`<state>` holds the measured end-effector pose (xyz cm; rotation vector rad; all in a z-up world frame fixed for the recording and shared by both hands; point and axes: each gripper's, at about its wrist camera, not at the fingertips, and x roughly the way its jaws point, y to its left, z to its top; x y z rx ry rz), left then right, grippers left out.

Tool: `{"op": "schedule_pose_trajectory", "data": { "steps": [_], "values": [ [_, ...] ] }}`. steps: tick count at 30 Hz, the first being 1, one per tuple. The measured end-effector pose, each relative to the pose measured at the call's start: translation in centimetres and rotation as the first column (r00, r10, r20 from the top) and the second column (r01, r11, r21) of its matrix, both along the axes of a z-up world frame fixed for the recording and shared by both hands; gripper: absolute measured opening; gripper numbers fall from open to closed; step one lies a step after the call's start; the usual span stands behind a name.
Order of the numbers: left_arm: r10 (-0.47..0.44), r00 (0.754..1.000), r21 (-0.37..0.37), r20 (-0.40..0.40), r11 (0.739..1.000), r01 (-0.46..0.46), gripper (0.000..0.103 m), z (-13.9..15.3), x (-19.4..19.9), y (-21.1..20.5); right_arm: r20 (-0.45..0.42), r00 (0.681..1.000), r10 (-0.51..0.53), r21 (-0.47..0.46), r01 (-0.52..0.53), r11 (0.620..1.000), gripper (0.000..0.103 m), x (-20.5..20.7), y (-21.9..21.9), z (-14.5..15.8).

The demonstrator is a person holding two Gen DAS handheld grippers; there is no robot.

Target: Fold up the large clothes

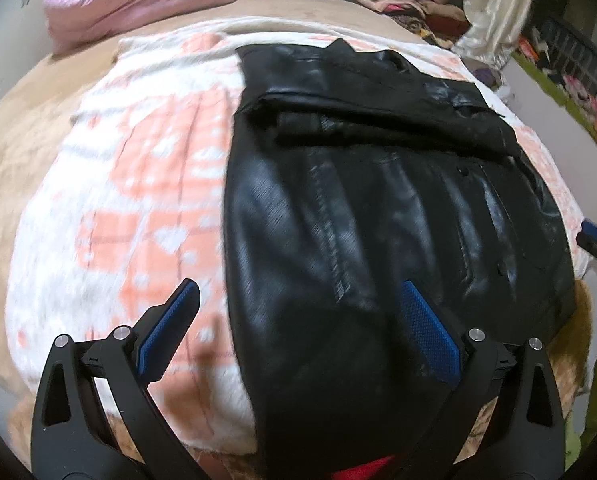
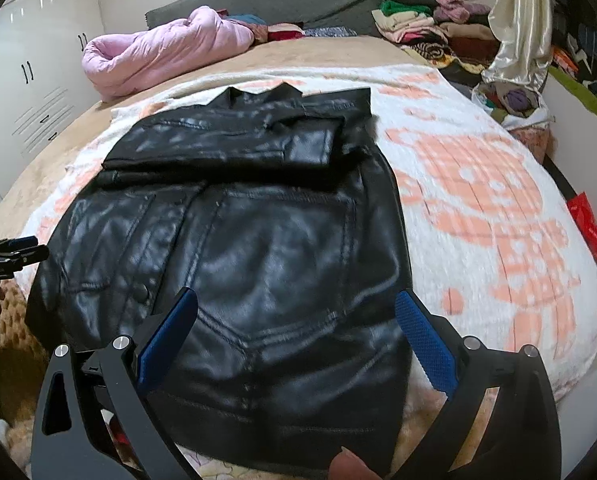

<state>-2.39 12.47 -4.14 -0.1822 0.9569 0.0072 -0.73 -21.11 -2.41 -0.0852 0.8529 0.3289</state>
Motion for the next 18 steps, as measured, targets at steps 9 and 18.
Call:
{"op": "schedule_pose_trajectory", "data": {
  "steps": [9,18],
  "values": [
    [0.000,0.997,-0.107,-0.073,0.994,-0.008,0.045,-2.4,-2.9,1.2,-0.035,0.999,-0.014,-0.009,0.014,1.000,0.098,-1.2,-2.4,-1.3],
    [-0.005,0.992,-0.202,-0.125,0.979,-0.021,0.046,-4.4,-4.9,1.1,-0.135,0.991,-0.002,0.004,0.003,1.000,0.098,-2.5,-4.7,-3.3]
  ]
}}
